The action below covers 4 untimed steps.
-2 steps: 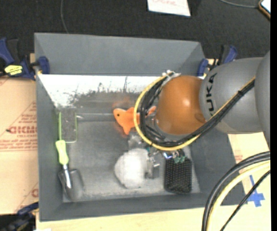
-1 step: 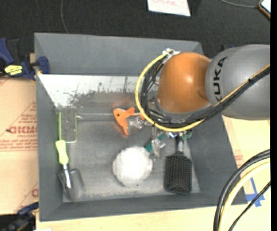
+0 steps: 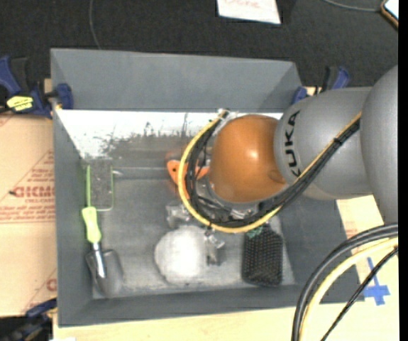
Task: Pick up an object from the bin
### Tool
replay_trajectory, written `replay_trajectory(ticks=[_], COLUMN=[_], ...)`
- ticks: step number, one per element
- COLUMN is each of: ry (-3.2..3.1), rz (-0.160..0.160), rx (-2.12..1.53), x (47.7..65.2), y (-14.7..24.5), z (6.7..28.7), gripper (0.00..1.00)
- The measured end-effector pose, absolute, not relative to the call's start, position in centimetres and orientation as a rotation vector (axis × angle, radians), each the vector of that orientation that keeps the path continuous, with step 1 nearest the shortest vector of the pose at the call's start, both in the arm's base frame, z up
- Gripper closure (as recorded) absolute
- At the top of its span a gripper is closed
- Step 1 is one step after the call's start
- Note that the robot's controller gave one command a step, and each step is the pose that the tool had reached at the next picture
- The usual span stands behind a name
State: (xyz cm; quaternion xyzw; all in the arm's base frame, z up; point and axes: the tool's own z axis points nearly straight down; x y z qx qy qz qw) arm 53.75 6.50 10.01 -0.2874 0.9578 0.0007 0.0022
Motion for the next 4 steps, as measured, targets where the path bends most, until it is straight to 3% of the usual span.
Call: replay_trajectory(ticks=[1,2,4], ry=[2.895,2.835,2.835], rz=[-0.017,0.003,0.002], rx=[-1.151,-1.326,-1.325], x=[61.5,51.4,51.4], y=[-4.4,8.4,8.4], z=[7.2,7.1,7.8], gripper=[0.00,1.00,1.00])
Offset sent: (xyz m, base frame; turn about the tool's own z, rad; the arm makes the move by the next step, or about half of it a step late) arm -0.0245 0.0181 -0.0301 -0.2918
